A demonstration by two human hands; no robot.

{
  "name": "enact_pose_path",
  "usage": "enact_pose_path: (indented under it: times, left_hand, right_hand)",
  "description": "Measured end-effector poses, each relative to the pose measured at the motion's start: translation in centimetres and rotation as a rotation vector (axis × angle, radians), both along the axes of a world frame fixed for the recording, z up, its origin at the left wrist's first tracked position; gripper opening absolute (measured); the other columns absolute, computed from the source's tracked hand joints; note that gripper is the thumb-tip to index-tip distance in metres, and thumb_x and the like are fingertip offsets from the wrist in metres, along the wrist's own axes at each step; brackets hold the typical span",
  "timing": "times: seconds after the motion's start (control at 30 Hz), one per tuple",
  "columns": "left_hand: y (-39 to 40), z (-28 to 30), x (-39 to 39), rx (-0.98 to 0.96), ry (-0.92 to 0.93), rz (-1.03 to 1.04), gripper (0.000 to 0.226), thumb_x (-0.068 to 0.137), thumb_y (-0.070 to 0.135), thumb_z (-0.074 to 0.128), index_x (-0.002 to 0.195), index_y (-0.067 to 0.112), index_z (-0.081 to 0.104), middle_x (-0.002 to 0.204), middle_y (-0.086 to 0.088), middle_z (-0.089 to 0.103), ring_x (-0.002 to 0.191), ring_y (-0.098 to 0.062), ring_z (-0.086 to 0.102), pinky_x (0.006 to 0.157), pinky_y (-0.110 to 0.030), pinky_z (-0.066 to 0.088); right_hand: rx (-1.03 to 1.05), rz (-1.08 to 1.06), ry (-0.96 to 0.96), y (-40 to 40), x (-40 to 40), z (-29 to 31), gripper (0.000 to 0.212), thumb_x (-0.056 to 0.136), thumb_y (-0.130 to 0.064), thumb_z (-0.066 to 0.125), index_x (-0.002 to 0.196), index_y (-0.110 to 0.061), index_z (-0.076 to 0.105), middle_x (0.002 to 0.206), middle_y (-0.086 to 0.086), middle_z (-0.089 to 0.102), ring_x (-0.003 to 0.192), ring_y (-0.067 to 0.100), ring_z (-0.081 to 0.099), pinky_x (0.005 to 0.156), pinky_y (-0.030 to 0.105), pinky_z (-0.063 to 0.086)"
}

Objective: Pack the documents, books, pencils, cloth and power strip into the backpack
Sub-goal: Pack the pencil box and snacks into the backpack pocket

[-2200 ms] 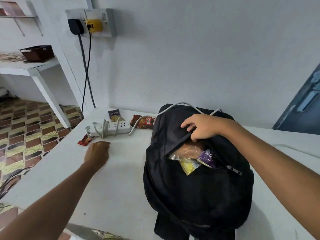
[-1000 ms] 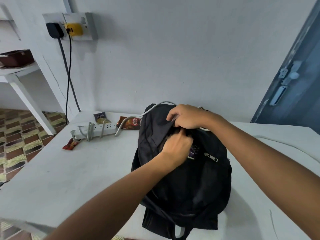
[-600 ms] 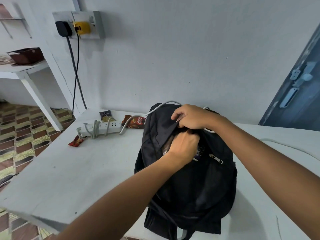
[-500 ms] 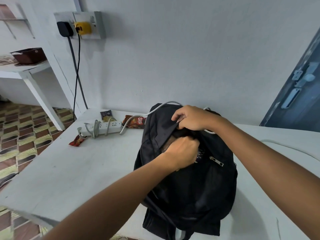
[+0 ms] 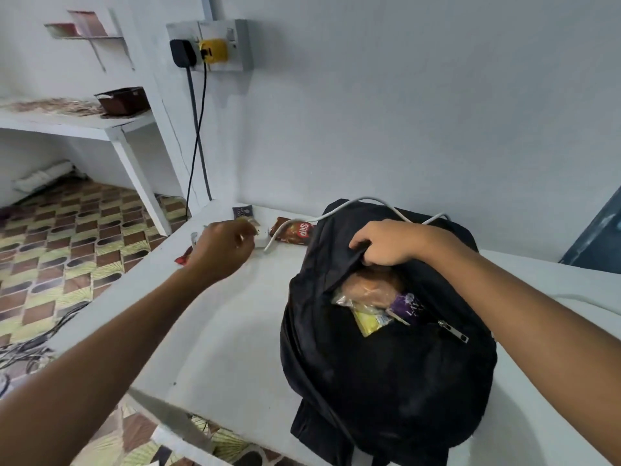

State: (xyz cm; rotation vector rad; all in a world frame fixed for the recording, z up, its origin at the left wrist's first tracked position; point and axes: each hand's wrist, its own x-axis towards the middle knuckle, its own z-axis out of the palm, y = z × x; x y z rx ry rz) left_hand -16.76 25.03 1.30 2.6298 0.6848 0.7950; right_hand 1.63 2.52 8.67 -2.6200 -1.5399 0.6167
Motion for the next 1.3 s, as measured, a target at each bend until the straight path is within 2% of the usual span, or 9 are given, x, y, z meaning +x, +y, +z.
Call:
enact_pose_path:
  times: [0.2,0.33,0.5,0.57,0.63,0.8,1.0,1.13,1.3]
  left_hand:
    - [9.3,-6.0,-4.7,-0.189,0.203,0.42,0.015,0.085,0.013,0.057,0.095,0.004,0.064,0.101,-0.021,0.067,0.093,-0.038,0.059,0.076,-0.038,0.046]
    - [12.6,-8.8,-5.7,-0.203,0.469,0.407,0.031,0.087,0.013,0.051,0.115,0.0,0.053,0.123,-0.025,0.056,0.113,-0.039,0.051,0.089,-0.042,0.043]
    - [13.6,-10.5,-4.8,-0.191,0.658,0.334,0.058,0.094,0.021,0.045,0.148,0.012,0.024,0.155,-0.009,0.023,0.143,-0.035,0.016,0.107,-0.061,0.026]
    - [13.5,-11.0,-4.5,-0.126,0.583,0.361,0.047,0.092,0.019,0.046,0.139,0.011,0.043,0.142,-0.015,0.041,0.131,-0.037,0.036,0.103,-0.056,0.035]
    - [13.3,-11.1,-4.5,-0.04,0.43,0.405,0.03,0.088,0.017,0.052,0.111,0.003,0.064,0.111,-0.021,0.06,0.103,-0.039,0.056,0.088,-0.047,0.048]
    - [11.0,-10.0,-5.5,-0.045,0.321,0.293,0.01,0.077,0.006,0.062,0.073,0.003,0.07,0.077,-0.017,0.067,0.076,-0.035,0.06,0.065,-0.034,0.045]
    - [6.7,-5.4,-6.3,-0.338,0.138,0.133,0.017,0.082,0.008,0.065,0.068,0.014,0.071,0.067,-0.006,0.067,0.06,-0.015,0.056,0.06,-0.025,0.043]
    - [2.1,-0.3,-5.9,-0.715,-0.101,-0.128,0.008,0.086,0.004,0.065,0.081,0.005,0.071,0.077,-0.018,0.069,0.071,-0.024,0.064,0.081,-0.043,0.054]
    - [-7.7,4.3,-3.0,-0.282,-0.116,-0.585,0.007,0.085,0.002,0.068,0.091,0.003,0.072,0.088,-0.005,0.072,0.081,-0.008,0.067,0.076,-0.018,0.052]
  right_hand:
    - [-0.116,-0.023,-0.02,1.1,-1.0,0.6,0.054,0.084,-0.009,0.055,0.135,-0.026,0.052,0.138,0.006,0.052,0.121,0.024,0.051,0.101,0.036,0.042]
    - [-0.151,-0.057,-0.041,1.9,-2.1,0.5,0.048,0.084,-0.007,0.049,0.128,-0.021,0.058,0.13,0.011,0.055,0.111,0.026,0.056,0.095,0.037,0.046]
    - [-0.166,-0.092,-0.081,2.5,-2.9,0.1,0.048,0.078,-0.008,0.041,0.122,-0.01,0.06,0.125,0.016,0.058,0.111,0.035,0.058,0.094,0.046,0.049]
    - [-0.165,-0.111,-0.097,2.6,-3.0,0.1,0.048,0.078,-0.007,0.04,0.122,-0.006,0.058,0.121,0.02,0.059,0.11,0.037,0.058,0.093,0.048,0.049]
    - [-0.161,-0.121,-0.108,2.5,-3.0,0.1,0.047,0.079,-0.007,0.04,0.123,-0.006,0.057,0.122,0.021,0.059,0.112,0.037,0.057,0.094,0.048,0.048]
    - [-0.144,-0.121,-0.111,2.3,-2.9,0.0,0.046,0.081,-0.008,0.04,0.123,-0.011,0.059,0.124,0.017,0.058,0.114,0.034,0.056,0.097,0.046,0.047]
    - [-0.096,-0.107,-0.066,1.8,-2.5,0.1,0.049,0.085,-0.008,0.046,0.131,-0.024,0.056,0.134,0.01,0.051,0.114,0.026,0.054,0.089,0.03,0.044]
    - [-0.066,-0.105,-0.038,1.7,-1.8,0.1,0.046,0.085,-0.014,0.058,0.13,-0.025,0.057,0.132,0.007,0.055,0.117,0.024,0.052,0.091,0.03,0.042]
    - [0.01,-0.1,0.03,1.2,-0.2,0.3,0.036,0.081,-0.016,0.066,0.117,-0.022,0.066,0.121,-0.001,0.064,0.109,0.019,0.056,0.095,0.032,0.044]
